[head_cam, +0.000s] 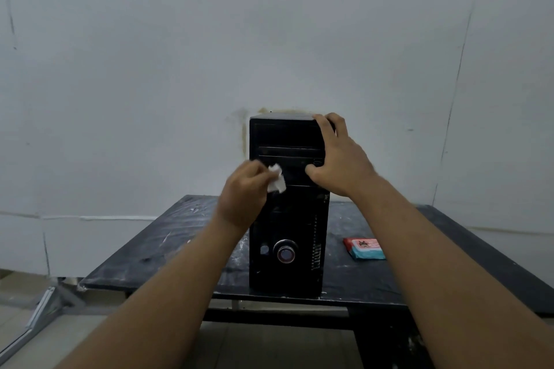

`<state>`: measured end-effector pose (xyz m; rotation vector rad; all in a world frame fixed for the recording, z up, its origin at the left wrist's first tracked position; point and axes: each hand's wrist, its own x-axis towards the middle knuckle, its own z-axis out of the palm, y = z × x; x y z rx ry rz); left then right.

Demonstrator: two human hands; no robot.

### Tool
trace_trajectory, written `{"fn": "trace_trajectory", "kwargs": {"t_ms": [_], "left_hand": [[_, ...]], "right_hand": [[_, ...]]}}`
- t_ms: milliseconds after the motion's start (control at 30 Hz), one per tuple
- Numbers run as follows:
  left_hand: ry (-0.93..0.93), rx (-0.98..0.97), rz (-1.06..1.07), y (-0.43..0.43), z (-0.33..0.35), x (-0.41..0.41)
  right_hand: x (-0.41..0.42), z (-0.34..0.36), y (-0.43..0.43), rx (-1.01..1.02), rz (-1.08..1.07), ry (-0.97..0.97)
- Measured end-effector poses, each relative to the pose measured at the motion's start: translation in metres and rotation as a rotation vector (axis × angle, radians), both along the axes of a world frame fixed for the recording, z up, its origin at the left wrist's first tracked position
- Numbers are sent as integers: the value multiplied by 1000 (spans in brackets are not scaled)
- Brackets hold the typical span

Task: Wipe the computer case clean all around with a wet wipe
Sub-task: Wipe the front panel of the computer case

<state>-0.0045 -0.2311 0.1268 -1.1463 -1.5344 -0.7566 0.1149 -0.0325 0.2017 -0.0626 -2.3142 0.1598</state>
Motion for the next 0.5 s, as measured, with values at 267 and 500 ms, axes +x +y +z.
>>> {"fn": "trace_trajectory", "kwargs": {"t_ms": [267, 500], "left_hand": [[-196, 79, -35, 6, 6, 9], [-179, 179, -36, 16, 75, 8]], "right_hand": [[-4, -1, -5, -48, -7, 14], [-5, -1, -4, -78, 5, 29]]}}
